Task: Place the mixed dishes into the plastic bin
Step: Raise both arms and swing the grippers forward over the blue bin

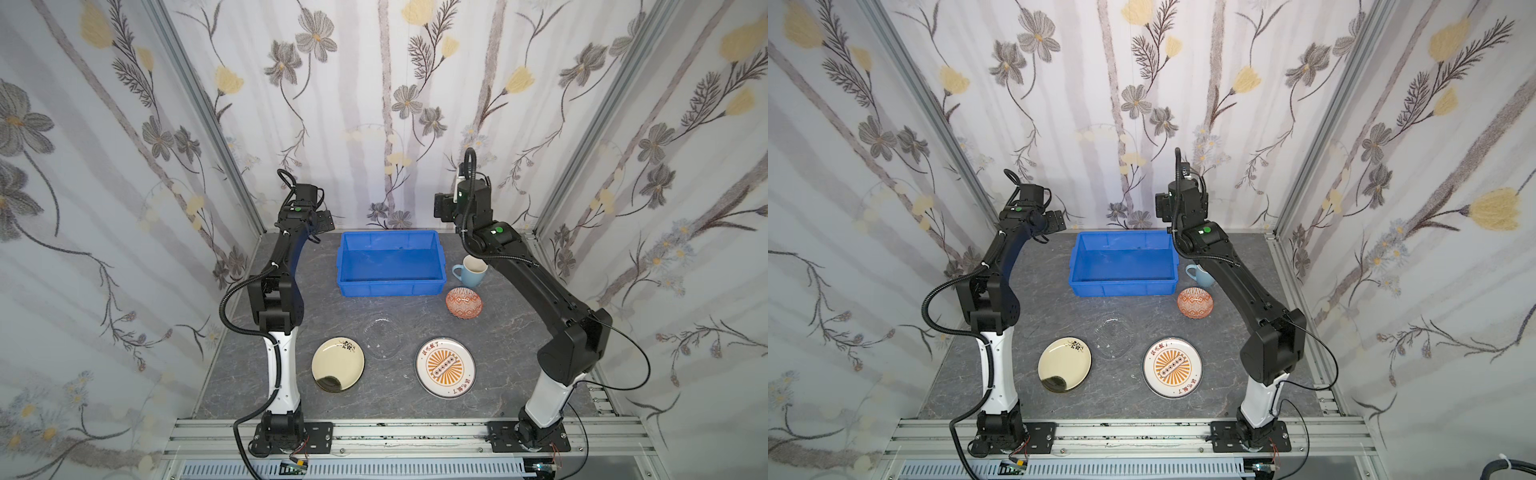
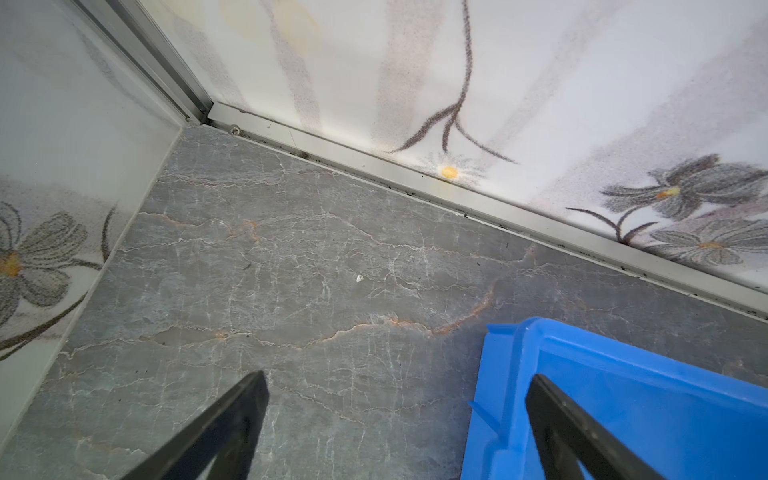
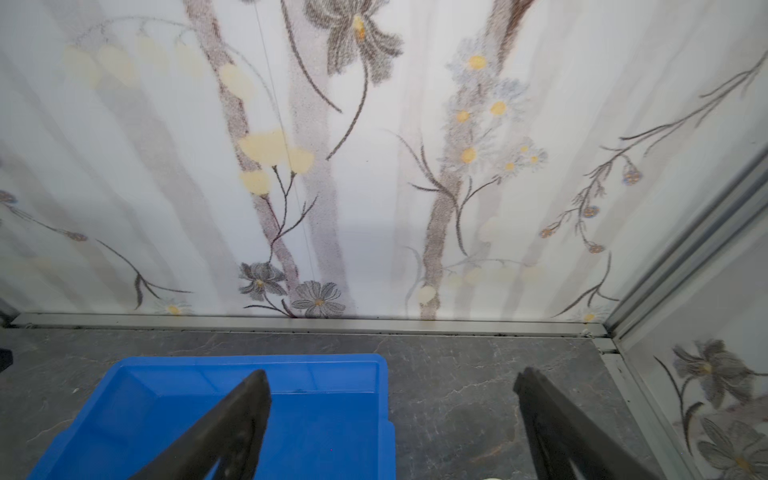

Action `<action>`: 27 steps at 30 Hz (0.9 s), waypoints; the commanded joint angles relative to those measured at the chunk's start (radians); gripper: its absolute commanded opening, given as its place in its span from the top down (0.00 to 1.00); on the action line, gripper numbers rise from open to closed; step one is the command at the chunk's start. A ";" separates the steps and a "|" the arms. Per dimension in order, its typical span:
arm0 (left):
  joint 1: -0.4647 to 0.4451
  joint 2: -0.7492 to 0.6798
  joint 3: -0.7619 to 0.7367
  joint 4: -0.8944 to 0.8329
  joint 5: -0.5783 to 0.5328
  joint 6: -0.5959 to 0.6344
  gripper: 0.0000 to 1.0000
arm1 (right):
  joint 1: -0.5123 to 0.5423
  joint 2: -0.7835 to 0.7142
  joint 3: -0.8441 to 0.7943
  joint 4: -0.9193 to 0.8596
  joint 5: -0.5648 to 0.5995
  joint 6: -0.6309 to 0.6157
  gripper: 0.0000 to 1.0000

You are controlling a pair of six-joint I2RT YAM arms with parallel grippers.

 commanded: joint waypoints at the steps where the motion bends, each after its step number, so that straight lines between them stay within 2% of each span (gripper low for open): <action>1: 0.002 0.027 0.032 -0.032 0.014 -0.004 0.00 | 0.010 0.103 0.084 -0.117 -0.139 0.051 0.11; 5: 0.002 0.055 0.038 -0.044 0.037 -0.026 0.01 | 0.019 0.197 0.150 -0.150 -0.191 0.075 0.14; 9: -0.008 0.081 0.048 -0.071 0.118 -0.058 0.11 | 0.013 0.237 0.164 -0.170 -0.247 0.094 0.14; 11: -0.021 0.080 0.040 -0.095 0.145 -0.048 0.12 | 0.005 0.241 0.164 -0.189 -0.257 0.105 0.13; 17: -0.071 -0.002 -0.106 -0.108 0.163 0.015 0.12 | -0.024 0.227 0.159 -0.292 -0.274 0.114 0.12; 21: -0.077 -0.084 -0.218 -0.071 0.164 0.000 0.13 | -0.038 0.180 0.106 -0.333 -0.276 0.109 0.11; 27: -0.096 -0.164 -0.281 -0.085 0.151 -0.011 0.14 | -0.068 0.073 -0.070 -0.330 -0.288 0.135 0.12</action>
